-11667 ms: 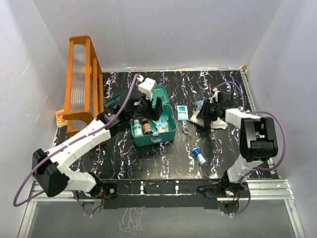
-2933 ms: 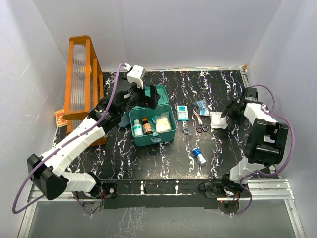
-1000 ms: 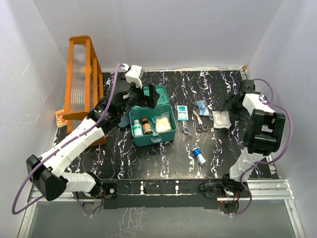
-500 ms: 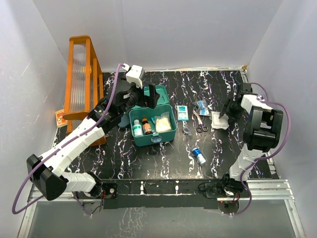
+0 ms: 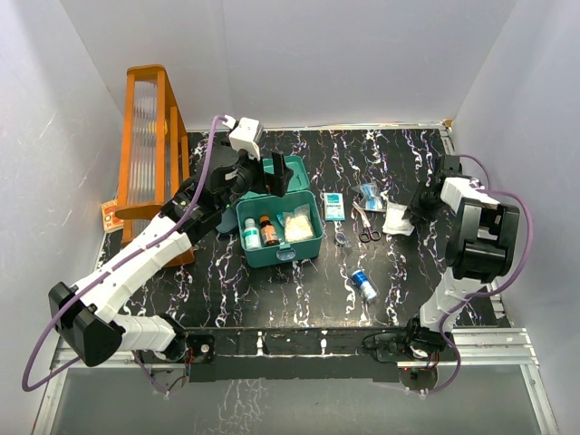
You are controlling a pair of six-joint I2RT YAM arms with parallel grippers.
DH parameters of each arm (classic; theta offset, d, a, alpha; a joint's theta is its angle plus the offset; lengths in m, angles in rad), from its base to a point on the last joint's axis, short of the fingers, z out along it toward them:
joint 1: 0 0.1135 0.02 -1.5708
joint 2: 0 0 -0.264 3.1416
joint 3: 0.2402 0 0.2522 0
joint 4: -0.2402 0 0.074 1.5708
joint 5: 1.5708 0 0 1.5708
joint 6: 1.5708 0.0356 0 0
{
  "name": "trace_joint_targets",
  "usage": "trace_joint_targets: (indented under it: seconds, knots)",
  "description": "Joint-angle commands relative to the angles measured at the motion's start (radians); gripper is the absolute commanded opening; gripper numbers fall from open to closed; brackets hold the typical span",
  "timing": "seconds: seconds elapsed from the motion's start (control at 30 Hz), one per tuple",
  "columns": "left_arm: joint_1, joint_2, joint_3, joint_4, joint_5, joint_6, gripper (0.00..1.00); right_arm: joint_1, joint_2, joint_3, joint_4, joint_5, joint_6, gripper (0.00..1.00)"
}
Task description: Organize the medicine kit
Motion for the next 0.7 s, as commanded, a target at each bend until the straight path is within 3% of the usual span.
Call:
trace_joint_targets:
  seconds: [0.0,0.3,0.47,0.67]
  knots:
    - [-0.002,0.005,-0.004,0.001,-0.013,-0.021,0.99,0.002,-0.105,-0.035,0.071,-0.004,0.022,0.21]
    - [-0.002,0.03,-0.007,-0.007,-0.005,-0.038,0.99,0.001,-0.213,-0.076,0.115,-0.017,0.027,0.16]
    - [-0.001,0.044,0.001,-0.039,-0.015,-0.053,0.99,0.011,-0.296,-0.068,0.104,-0.149,0.061,0.18]
    - [0.012,0.057,-0.003,-0.068,-0.03,-0.096,0.99,0.186,-0.377,0.014,0.07,-0.194,0.142,0.19]
